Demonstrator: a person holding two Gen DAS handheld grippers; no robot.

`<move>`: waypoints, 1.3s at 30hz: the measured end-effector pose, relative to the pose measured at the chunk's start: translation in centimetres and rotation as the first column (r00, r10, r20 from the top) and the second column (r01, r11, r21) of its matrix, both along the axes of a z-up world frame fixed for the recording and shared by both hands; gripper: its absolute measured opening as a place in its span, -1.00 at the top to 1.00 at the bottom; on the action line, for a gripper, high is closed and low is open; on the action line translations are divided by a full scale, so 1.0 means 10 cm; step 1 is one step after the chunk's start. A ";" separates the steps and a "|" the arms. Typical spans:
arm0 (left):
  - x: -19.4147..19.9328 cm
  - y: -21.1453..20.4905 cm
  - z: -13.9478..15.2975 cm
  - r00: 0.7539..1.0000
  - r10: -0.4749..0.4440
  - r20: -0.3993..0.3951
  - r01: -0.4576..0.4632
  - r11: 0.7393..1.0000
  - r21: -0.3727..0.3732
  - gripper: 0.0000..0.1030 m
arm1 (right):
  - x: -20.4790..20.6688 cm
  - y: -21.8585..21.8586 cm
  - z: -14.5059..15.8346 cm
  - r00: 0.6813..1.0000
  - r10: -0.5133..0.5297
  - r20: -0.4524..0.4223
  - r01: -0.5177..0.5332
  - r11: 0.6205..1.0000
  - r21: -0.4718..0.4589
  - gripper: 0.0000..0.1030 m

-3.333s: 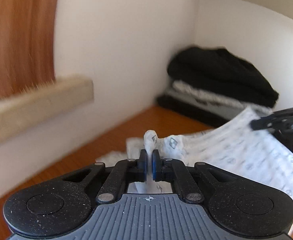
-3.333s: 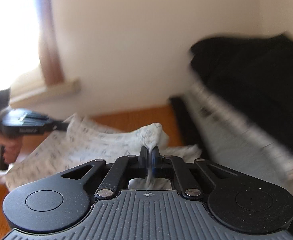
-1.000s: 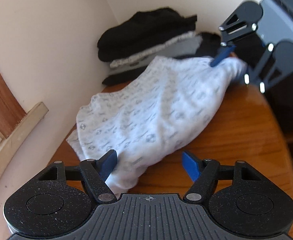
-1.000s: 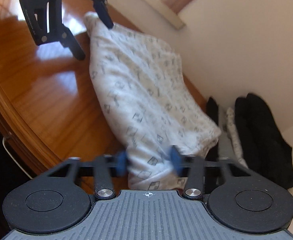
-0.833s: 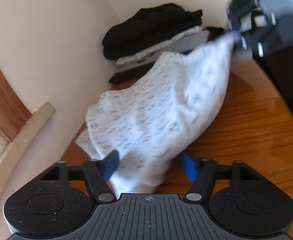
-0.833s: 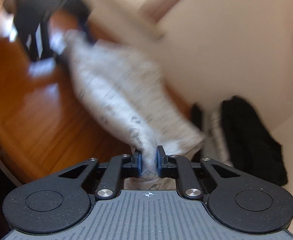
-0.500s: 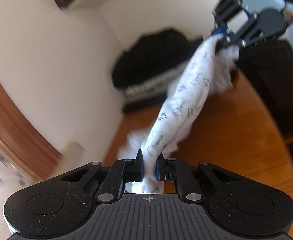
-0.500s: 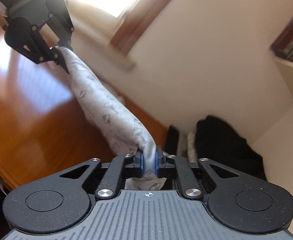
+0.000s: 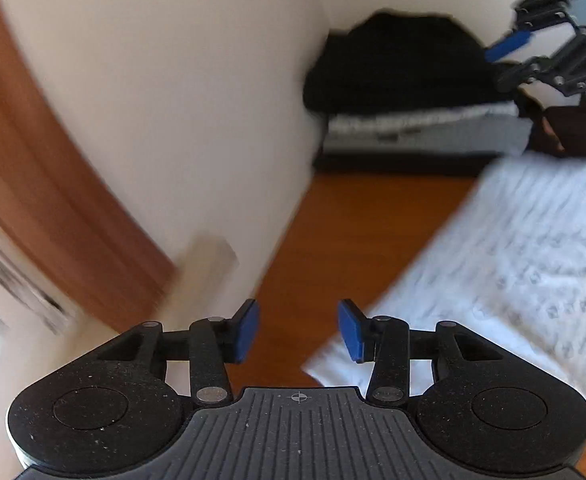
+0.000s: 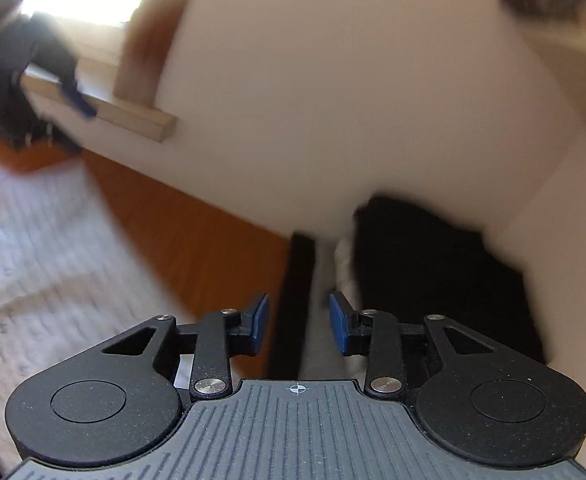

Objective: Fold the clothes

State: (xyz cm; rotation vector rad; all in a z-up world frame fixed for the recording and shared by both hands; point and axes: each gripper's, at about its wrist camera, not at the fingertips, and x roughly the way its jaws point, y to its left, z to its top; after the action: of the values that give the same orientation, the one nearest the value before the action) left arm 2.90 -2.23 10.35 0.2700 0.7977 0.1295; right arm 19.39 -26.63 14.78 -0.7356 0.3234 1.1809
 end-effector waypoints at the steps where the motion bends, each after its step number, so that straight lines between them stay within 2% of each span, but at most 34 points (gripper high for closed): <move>1: -0.02 0.03 -0.08 1.000 0.006 0.015 -0.006 0.999 -0.033 0.07 | 0.00 -0.04 -0.10 0.999 0.009 -0.034 -0.008 1.000 0.009 0.33; 4: -0.11 0.03 -0.23 0.996 0.014 0.085 -0.003 0.992 -0.128 -0.21 | 0.00 -0.14 -0.40 0.987 0.009 -0.158 -0.001 0.999 0.053 0.30; 8: -0.17 -0.05 -0.45 0.992 -0.016 0.129 0.045 0.973 -0.228 -0.20 | -0.04 -0.24 -0.81 0.926 0.018 -0.378 0.030 0.992 0.121 0.26; 10: -0.26 -0.14 -0.51 0.992 -0.019 0.124 0.048 0.971 -0.235 -0.20 | -0.09 -0.17 -1.02 0.906 0.022 -0.422 0.030 0.993 0.116 0.26; 14: -0.46 -0.13 -0.71 0.997 0.025 0.076 -0.007 0.975 -0.221 -0.15 | -0.14 -0.26 -1.25 0.940 -0.077 -0.333 0.118 0.988 0.103 0.28; 16: -0.55 -0.07 -0.79 0.996 0.063 0.066 -0.047 0.975 -0.216 -0.15 | -0.13 -0.32 -1.26 0.934 -0.116 -0.338 0.164 0.980 0.117 0.26; 19: -0.72 -0.03 -0.68 0.977 0.149 0.154 -0.104 0.957 -0.270 -0.12 | -0.21 -0.46 -1.14 0.933 -0.101 -0.347 0.181 0.962 0.206 0.27; 21: -0.81 -0.08 -0.54 0.964 0.160 0.212 -0.084 0.941 -0.327 -0.13 | -0.34 -0.48 -1.08 0.931 -0.057 -0.359 0.158 0.954 0.257 0.26; 23: -0.82 -0.23 -0.46 0.962 0.133 0.238 -0.042 0.936 -0.351 -0.13 | -0.50 -0.47 -1.09 0.932 -0.007 -0.362 0.114 0.955 0.273 0.26; 27: -0.75 -0.53 -0.55 0.980 0.066 0.189 -0.002 0.947 -0.321 -0.08 | -0.70 -0.44 -1.22 0.939 0.023 -0.344 0.069 0.965 0.252 0.24; 28: -0.75 -0.55 -0.61 0.984 0.066 0.165 -0.012 0.951 -0.310 0.05 | -0.70 -0.45 -1.26 0.943 0.013 -0.334 0.073 0.967 0.244 0.23; 31: -0.79 -0.49 -0.79 0.991 0.086 0.105 -0.050 0.951 -0.305 0.13 | -0.61 -0.54 -1.36 0.941 -0.031 -0.337 0.116 0.965 0.236 0.20; 35: -0.89 -0.44 -0.87 0.989 0.103 0.109 -0.067 0.952 -0.298 0.13 | -0.47 -0.64 -1.46 0.928 -0.085 -0.362 0.180 0.955 0.237 0.20; 37: -0.91 -0.47 -0.85 0.986 0.117 0.116 -0.083 0.960 -0.267 0.12 | -0.51 -0.59 -1.44 0.939 -0.094 -0.332 0.179 0.956 0.234 0.20; 39: -1.02 -0.48 -0.80 0.979 0.147 0.145 -0.103 0.956 -0.274 0.06 | -0.56 -0.58 -1.42 0.947 -0.099 -0.305 0.178 0.954 0.242 0.20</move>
State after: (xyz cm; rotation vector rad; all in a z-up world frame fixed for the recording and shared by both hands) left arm -7.34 -7.03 2.35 -0.0458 0.6592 0.1600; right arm 13.80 -32.43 0.60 -0.2969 0.4428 1.1689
